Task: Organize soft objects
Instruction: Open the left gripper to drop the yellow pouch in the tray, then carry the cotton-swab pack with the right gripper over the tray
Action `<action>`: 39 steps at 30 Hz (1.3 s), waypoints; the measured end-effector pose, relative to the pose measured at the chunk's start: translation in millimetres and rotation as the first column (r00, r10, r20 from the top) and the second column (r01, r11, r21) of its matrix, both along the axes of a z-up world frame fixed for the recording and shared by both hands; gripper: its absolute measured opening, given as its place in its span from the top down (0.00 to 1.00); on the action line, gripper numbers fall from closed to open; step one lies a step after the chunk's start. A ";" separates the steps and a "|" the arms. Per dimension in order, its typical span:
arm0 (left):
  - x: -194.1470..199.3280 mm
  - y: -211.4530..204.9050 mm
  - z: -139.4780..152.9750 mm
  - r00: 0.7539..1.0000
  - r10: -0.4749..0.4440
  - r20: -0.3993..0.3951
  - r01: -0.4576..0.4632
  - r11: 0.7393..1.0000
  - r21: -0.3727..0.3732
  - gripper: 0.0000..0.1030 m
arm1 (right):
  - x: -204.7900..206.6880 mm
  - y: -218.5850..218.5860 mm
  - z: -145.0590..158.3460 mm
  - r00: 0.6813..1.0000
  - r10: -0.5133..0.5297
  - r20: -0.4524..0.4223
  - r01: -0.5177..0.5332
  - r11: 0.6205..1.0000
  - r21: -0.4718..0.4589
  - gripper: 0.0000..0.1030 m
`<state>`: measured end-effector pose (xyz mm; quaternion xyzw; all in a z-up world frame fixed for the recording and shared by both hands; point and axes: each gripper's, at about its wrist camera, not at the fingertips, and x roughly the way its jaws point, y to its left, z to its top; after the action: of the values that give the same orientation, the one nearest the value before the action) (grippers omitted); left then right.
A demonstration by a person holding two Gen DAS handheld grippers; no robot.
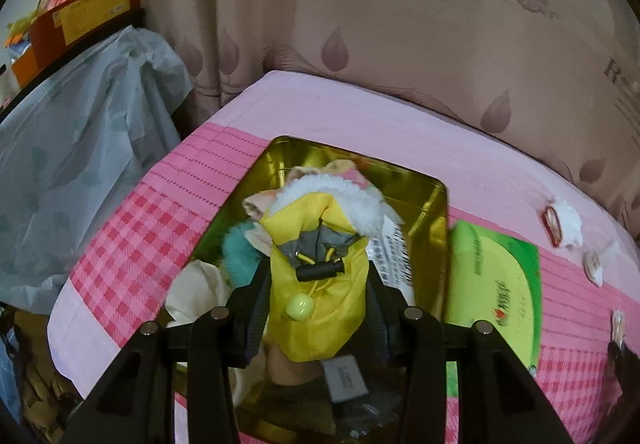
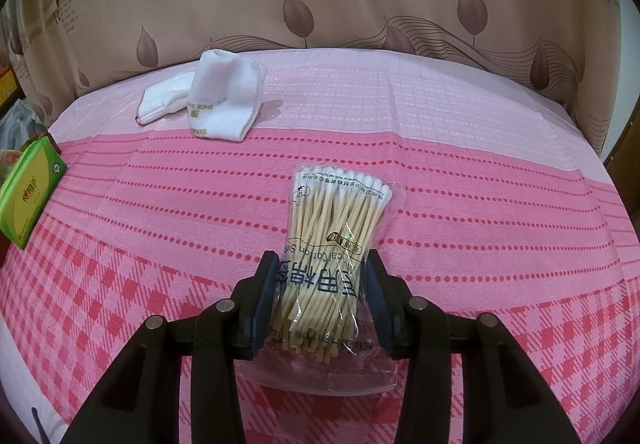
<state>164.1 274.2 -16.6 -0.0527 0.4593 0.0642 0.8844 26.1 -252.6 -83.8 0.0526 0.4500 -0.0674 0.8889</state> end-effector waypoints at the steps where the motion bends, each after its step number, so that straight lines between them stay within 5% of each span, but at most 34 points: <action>1: 1.6 1.7 -1.0 1.000 0.002 -0.002 -0.002 1.000 0.000 0.57 | -0.2 0.3 0.1 1.000 0.000 0.000 0.000 1.000 -0.001 0.59; 26: -4.9 23.3 -15.1 0.998 0.028 -0.060 -0.029 1.000 -0.003 0.49 | -1.0 -1.7 0.8 1.000 0.009 -0.002 -0.009 1.000 -0.008 0.57; 32: -29.0 21.7 -2.6 0.999 0.043 -0.023 -0.043 0.999 0.006 0.49 | -1.0 -2.0 0.9 1.000 0.009 -0.003 -0.009 1.000 -0.008 0.57; 39: -75.6 3.0 9.8 0.999 0.009 0.050 -0.014 0.994 0.105 0.49 | 0.7 -1.8 0.8 1.000 0.015 -0.004 -0.015 1.000 -0.005 0.49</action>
<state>88.5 277.2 -6.8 -0.0100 0.4329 0.0921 0.8967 26.7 -254.4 -83.0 0.0469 0.4518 -0.0618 0.8887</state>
